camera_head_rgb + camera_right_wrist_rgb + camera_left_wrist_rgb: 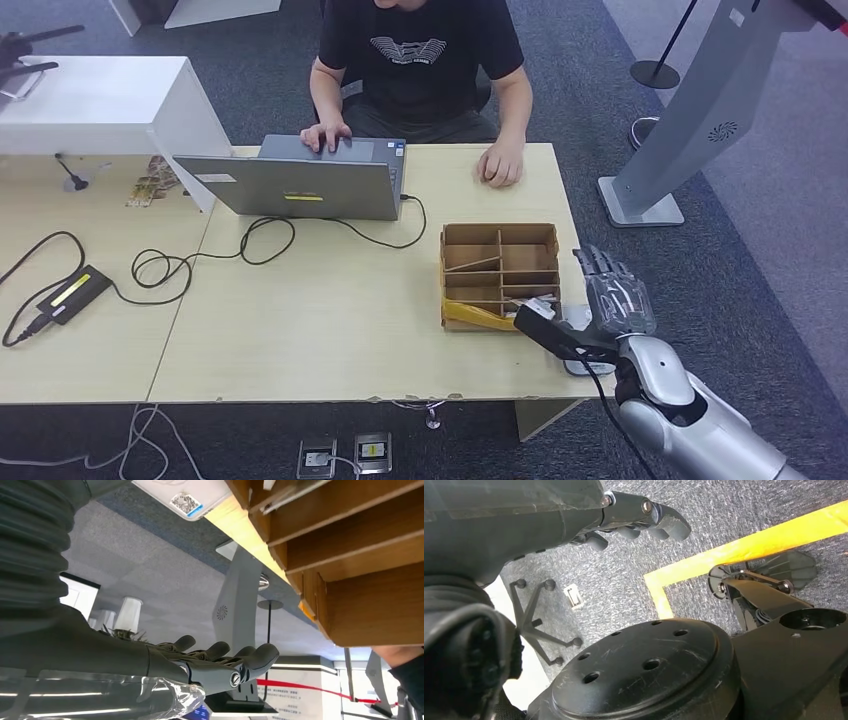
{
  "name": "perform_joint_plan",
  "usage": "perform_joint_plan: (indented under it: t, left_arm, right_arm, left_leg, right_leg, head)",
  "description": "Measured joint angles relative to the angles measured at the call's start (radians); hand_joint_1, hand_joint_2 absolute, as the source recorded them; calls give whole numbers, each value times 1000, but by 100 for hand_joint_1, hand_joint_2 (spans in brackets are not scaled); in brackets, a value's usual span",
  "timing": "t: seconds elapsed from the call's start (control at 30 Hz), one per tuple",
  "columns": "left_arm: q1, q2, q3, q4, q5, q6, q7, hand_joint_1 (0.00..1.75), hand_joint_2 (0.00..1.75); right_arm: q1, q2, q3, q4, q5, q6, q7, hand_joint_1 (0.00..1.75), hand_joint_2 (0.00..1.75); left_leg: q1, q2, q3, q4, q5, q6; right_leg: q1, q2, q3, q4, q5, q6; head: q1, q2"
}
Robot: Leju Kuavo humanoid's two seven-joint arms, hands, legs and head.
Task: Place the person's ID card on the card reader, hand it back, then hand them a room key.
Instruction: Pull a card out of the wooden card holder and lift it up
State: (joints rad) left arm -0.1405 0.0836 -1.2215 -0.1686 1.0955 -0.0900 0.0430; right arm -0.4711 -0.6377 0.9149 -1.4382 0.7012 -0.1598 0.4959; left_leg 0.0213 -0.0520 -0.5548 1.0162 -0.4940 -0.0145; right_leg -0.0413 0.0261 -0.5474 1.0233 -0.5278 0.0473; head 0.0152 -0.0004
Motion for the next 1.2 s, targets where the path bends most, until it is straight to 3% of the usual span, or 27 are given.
perform_joint_plan:
  t: [1.2]
  left_arm:
    - [-1, 0, 0, 0, -13, 0, 17, 0, 0]
  right_arm:
    - [-68, 79, 96, 125, -76, -85, -60, 0, 175]
  left_leg:
    - [0, 0, 0, 0, 0, 0]
  right_leg:
    - [0, 0, 0, 0, 0, 0]
  head:
    - [0, 0]
